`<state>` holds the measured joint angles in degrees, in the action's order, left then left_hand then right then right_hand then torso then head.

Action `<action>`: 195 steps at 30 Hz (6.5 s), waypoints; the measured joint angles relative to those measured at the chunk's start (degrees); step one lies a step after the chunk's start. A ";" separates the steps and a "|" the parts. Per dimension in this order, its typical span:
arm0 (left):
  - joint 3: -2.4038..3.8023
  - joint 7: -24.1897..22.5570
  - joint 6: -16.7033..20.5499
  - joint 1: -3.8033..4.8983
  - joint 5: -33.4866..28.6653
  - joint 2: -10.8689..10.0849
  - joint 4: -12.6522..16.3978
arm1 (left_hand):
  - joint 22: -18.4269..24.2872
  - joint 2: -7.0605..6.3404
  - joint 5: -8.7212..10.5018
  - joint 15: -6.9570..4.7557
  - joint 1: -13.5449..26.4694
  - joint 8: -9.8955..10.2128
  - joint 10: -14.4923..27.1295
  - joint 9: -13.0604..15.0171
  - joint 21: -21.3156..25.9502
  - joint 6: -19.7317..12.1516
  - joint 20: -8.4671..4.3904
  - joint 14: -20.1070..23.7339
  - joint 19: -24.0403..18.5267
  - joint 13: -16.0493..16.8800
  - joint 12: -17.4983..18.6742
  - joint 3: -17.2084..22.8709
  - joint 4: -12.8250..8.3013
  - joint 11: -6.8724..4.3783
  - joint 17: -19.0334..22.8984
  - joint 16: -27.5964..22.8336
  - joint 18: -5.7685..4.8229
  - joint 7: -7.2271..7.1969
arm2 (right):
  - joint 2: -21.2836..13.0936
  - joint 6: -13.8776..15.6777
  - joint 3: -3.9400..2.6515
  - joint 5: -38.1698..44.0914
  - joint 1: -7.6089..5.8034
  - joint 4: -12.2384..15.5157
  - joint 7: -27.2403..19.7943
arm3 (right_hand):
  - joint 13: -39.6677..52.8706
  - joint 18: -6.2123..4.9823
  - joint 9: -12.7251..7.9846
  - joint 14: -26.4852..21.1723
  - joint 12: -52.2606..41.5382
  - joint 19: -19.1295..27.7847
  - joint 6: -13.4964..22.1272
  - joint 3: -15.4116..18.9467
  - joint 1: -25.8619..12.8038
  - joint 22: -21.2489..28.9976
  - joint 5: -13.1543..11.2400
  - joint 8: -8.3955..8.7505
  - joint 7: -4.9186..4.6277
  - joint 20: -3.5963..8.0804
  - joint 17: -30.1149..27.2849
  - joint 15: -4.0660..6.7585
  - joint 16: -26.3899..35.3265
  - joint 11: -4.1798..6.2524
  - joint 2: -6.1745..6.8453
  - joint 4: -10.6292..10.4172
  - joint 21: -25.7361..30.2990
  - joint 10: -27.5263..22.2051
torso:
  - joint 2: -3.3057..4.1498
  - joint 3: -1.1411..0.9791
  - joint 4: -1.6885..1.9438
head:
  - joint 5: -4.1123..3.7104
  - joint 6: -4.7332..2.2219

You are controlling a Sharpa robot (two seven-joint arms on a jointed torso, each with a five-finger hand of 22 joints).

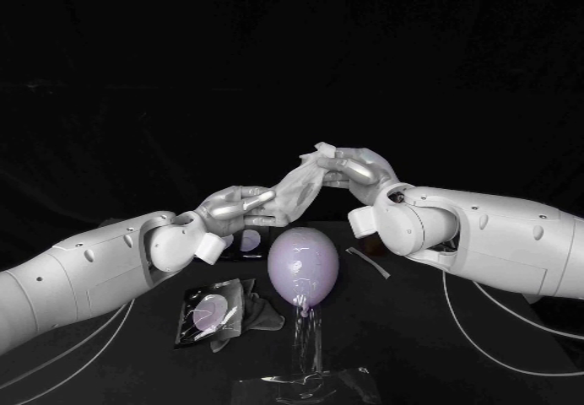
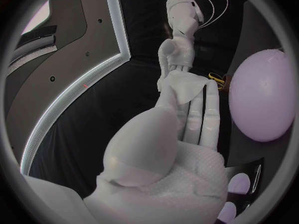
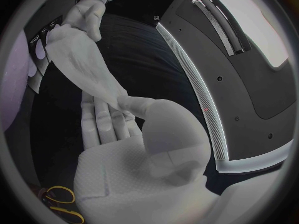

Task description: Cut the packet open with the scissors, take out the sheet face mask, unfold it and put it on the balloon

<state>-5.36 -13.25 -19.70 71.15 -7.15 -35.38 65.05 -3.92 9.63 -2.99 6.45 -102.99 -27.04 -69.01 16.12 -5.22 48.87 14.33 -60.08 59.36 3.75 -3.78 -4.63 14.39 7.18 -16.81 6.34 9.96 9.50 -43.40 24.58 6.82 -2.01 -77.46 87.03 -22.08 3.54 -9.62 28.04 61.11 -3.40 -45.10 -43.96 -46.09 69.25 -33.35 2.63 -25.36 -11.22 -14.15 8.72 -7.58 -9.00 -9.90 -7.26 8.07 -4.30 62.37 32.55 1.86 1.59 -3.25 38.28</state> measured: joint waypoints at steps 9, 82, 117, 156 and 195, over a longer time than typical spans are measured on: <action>0.00 0.18 -0.06 0.00 0.00 -0.03 0.18 | 0.00 0.38 0.00 0.00 0.88 0.00 0.21 0.14 0.00 0.06 0.00 0.00 0.00 0.01 0.00 -0.09 1.20 0.21 -0.24 0.00 -0.04 0.05 | 0.24 0.88 0.03 0.24 0.01 -0.24 0.96 | 0.00 0.35 -0.20 0.51 0.14 0.00 -0.14 0.16 0.21 -0.09 -0.11 0.11 -0.14 0.00 0.00 0.11 0.00 0.00 -0.21 0.16 -0.24 0.00 | 0.00 0.00 0.00 | -0.07 -0.01; 0.05 -2.31 4.12 -0.23 0.51 -1.71 4.31 | -1.72 -10.04 0.34 -0.92 9.76 0.77 -0.50 3.24 -3.06 1.37 -1.16 -2.80 0.34 0.22 -0.37 30.60 -2.30 -0.11 -2.78 1.69 -0.33 0.15 | 4.51 0.50 1.90 3.22 0.32 -9.35 9.36 | -0.04 -0.04 -6.15 -3.76 -0.09 4.72 3.76 9.32 -4.19 5.41 0.83 6.12 0.47 -2.25 -2.33 -2.50 4.66 -2.20 8.42 -1.17 0.44 -5.97 | 0.04 0.02 0.02 | -0.19 0.05; 0.15 -3.44 17.27 -0.24 -0.07 -2.32 8.46 | -3.85 -11.76 0.31 -1.83 15.55 0.84 -1.67 3.28 -6.54 2.24 -2.57 -5.40 1.76 0.27 -0.60 35.86 -6.62 -0.43 -3.83 2.25 -0.74 0.56 | 2.04 0.63 1.96 30.88 0.42 -8.23 17.38 | 7.47 -0.56 -10.50 21.97 -14.40 -18.91 -9.77 18.81 1.66 7.53 3.80 4.85 3.53 7.37 11.38 8.02 -20.85 7.15 11.47 -3.92 -13.91 15.29 | 0.01 -0.09 -0.04 | -0.20 0.16; 0.14 -2.37 24.88 -0.24 -0.49 -2.41 10.75 | -5.02 -12.52 0.38 -2.05 17.67 1.90 -2.68 3.28 -8.29 3.35 -3.18 -6.23 1.13 0.25 -0.59 38.16 -9.28 -0.62 -4.16 2.24 -0.76 0.48 | 5.33 14.98 1.56 72.51 1.37 2.53 33.41 | 71.49 2.15 -9.12 22.83 -85.02 -29.65 -13.88 21.98 -4.44 -30.63 8.34 8.78 4.80 9.74 66.18 9.49 -80.81 8.15 16.14 -9.99 -55.64 21.36 | 0.01 0.03 0.05 | -0.09 0.11; 0.13 -2.03 25.16 -0.25 0.17 -2.47 11.00 | -5.45 -13.24 0.33 -2.00 18.84 2.01 -2.69 3.28 -8.70 3.73 -3.18 -6.56 0.73 0.17 -0.60 39.11 -10.22 -0.61 -4.18 2.24 -0.77 0.44 | 8.04 14.22 1.56 73.34 1.97 0.16 35.81 | 71.41 2.59 -7.96 22.83 -85.39 -30.13 -16.25 21.54 -3.31 -33.25 4.31 8.29 6.13 9.85 66.18 9.53 -80.76 8.69 14.43 -13.05 -57.62 21.67 | 0.01 0.01 0.04 | -0.19 0.23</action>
<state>-5.23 -15.27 5.46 70.90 -6.98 -37.85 76.05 -9.37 -3.61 -2.66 4.45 -84.15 -25.02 -71.70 19.40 -13.92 52.59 11.15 -66.63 60.09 3.93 -4.38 34.48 4.17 6.57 -20.99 8.58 9.19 9.94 -35.35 38.80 8.38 71.33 -75.49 87.19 13.73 74.95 -7.04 20.08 83.94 -88.79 -75.23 -60.21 -24.55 65.94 -66.61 6.94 -17.07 -5.09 -4.30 74.90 1.95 -89.76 -1.21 7.17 -4.98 -61.93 84.04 32.56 1.87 1.63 -3.44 38.51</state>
